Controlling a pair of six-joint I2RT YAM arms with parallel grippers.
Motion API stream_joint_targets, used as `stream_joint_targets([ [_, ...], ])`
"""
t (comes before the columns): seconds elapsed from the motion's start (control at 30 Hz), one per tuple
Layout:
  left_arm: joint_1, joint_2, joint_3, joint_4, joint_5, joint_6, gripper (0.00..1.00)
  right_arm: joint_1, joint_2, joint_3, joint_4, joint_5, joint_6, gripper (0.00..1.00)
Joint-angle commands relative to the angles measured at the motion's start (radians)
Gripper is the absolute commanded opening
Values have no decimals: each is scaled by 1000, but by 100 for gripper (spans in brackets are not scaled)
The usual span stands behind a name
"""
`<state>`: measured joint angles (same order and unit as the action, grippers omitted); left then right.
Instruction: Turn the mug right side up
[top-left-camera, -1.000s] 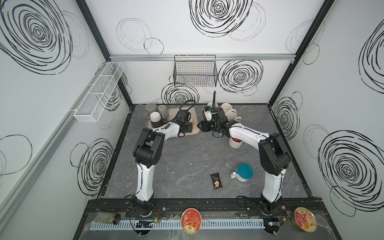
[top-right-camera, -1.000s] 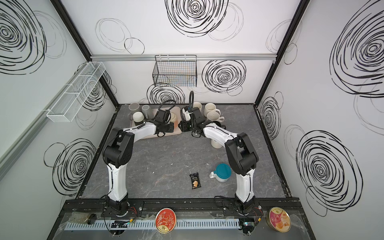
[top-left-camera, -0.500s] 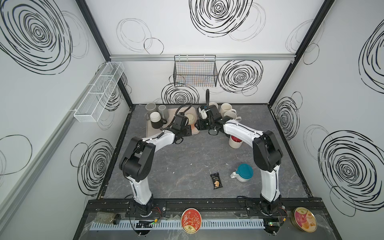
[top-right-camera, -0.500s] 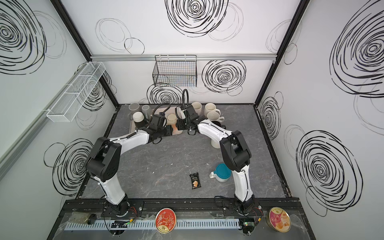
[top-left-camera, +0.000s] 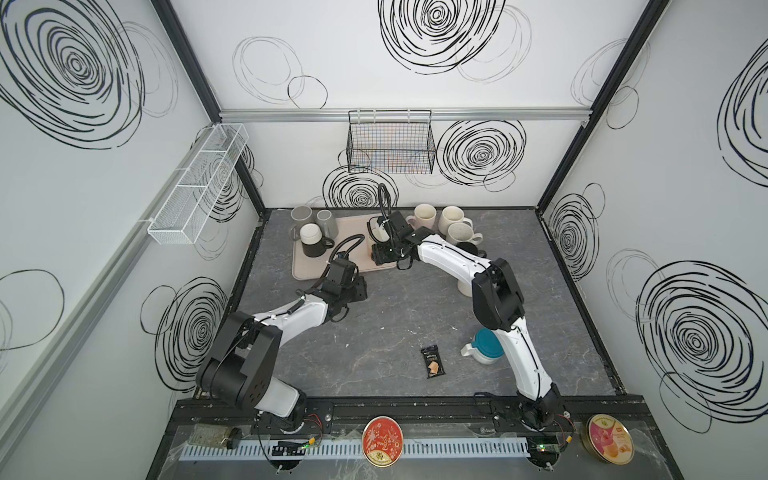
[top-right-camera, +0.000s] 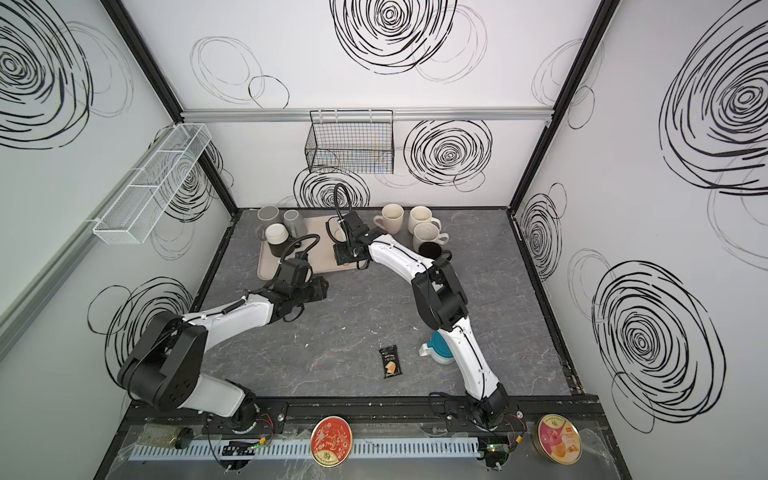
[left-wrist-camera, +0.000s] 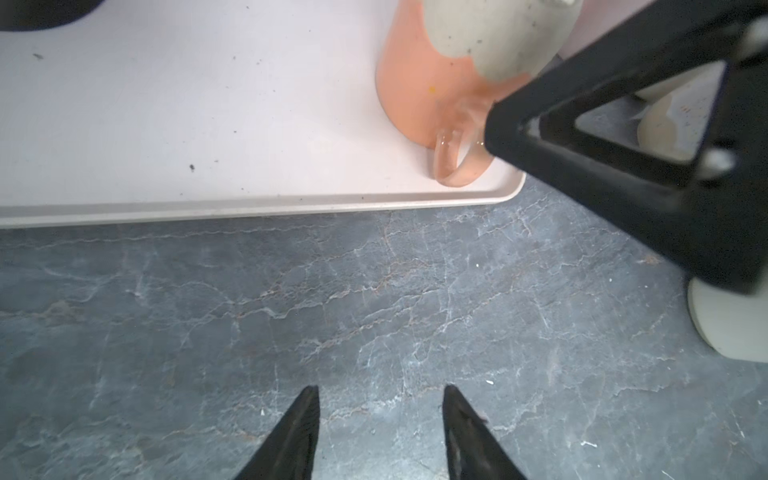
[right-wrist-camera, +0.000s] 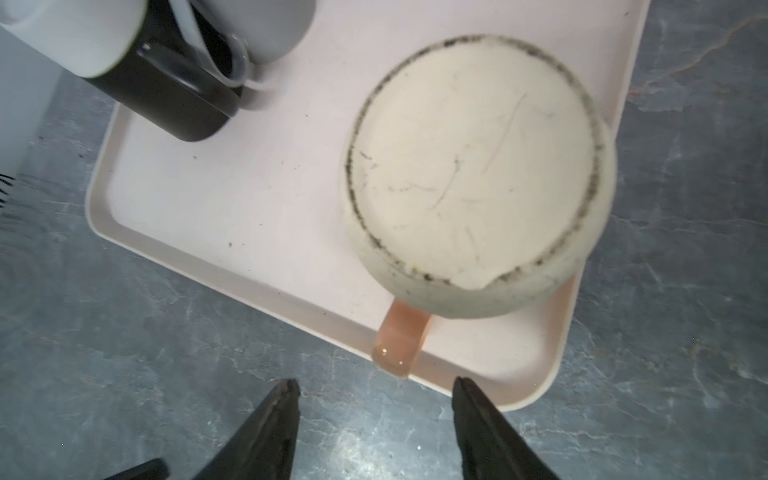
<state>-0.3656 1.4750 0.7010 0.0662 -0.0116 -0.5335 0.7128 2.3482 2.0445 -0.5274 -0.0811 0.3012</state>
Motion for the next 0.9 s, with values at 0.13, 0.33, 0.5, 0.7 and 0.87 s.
stream_joint_targets([
  [0.13, 10, -89, -43, 43, 3, -17, 52, -13, 21, 37, -47, 54, -56, 54],
  [0.33, 14, -106, -65, 62, 5, -30, 52, -18, 48, 76, -64, 41, -86, 52],
  [0.5, 14, -107, -74, 68, 6, -34, 52, -17, 109, 174, -123, 35, -95, 54],
  [0.7, 15, -107, -79, 77, 8, -37, 52, -18, 151, 217, -137, 34, -103, 54],
  [0.87, 19, -117, -86, 65, 8, -33, 52, -21, 156, 219, -137, 56, -114, 48],
])
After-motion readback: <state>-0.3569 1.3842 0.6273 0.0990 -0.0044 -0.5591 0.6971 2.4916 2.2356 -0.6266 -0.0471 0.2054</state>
